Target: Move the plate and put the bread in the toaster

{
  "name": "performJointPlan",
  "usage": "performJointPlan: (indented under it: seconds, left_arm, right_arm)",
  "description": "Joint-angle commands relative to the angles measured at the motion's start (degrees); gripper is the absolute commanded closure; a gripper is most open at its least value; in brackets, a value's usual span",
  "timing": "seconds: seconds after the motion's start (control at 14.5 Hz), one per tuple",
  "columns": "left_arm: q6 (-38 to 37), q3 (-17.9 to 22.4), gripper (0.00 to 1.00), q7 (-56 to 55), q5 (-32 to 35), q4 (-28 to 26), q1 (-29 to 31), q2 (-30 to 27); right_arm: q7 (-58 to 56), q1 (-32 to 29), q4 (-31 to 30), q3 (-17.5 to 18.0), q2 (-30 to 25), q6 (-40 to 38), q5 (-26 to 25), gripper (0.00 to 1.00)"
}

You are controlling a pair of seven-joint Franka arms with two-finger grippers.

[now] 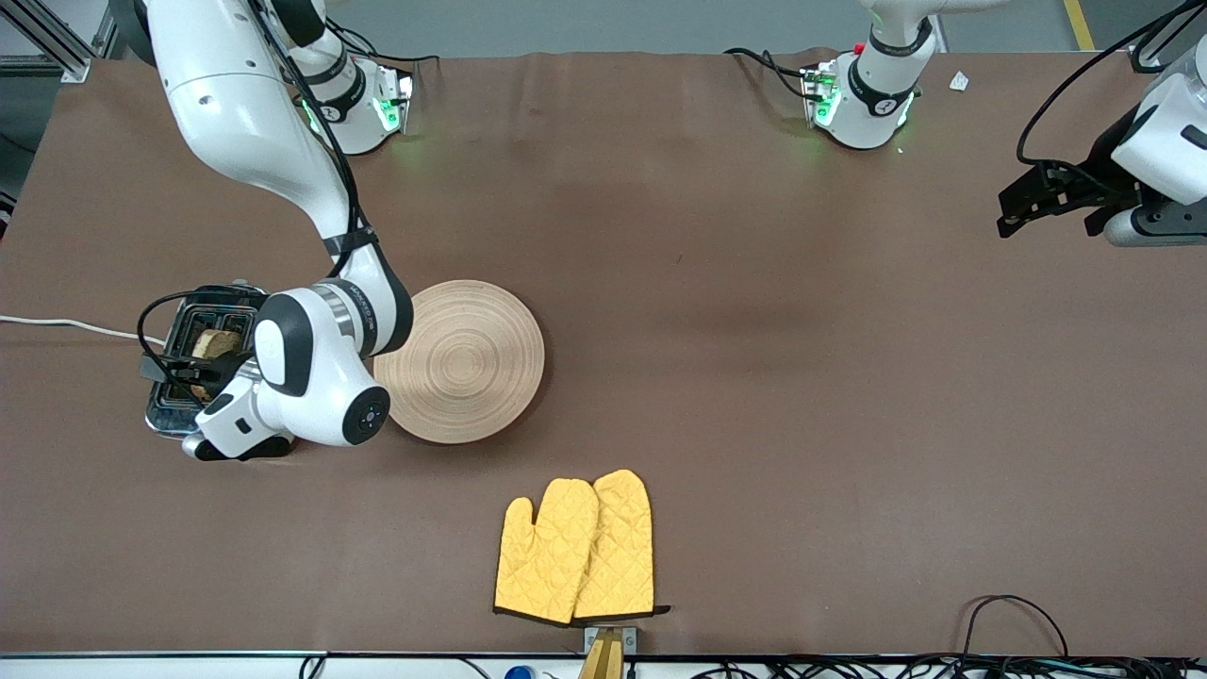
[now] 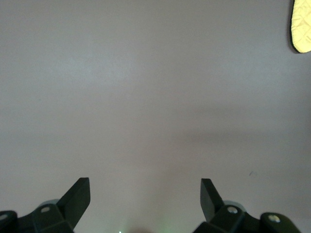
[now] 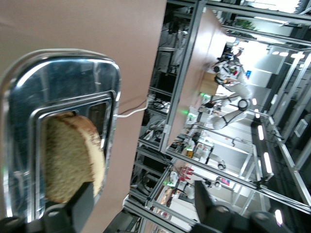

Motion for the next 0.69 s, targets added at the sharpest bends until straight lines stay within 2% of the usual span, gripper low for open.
performJointPlan:
  seconds: [0.0,0.14,0.28,0.48,0.62]
  left_arm:
    - [0.0,-0.1,0.0,0.9,1.4,0.7,0.2,-0.2]
    - [0.0,0.0,0.0,0.9,1.3,0.7,0.2,-0.2]
    - [0.0,0.0,0.0,0.9,1.3,0.7,0.2,-0.2]
    - [0.0,0.0,0.0,0.9,1.3,0.7,0.2,-0.2]
    - [0.0,0.0,0.0,0.9,1.3,0.7,0.2,-0.2]
  right_arm:
    - [0.9,-0.3,2.9,0.3,-1.2,-0.3,3.8,0.0]
    - [0.9,-0.5,3.0,0.3,-4.8,-0.8,4.9,0.0]
    - [0.8,-1.7,3.0,0.1,-11.3,-0.7,9.8,0.0]
    - [0.8,-4.9,3.1,0.1,-19.5,1.3,21.9,0.0]
    - [0.9,-8.2,2.0,0.0,-24.8,7.4,30.9,0.0]
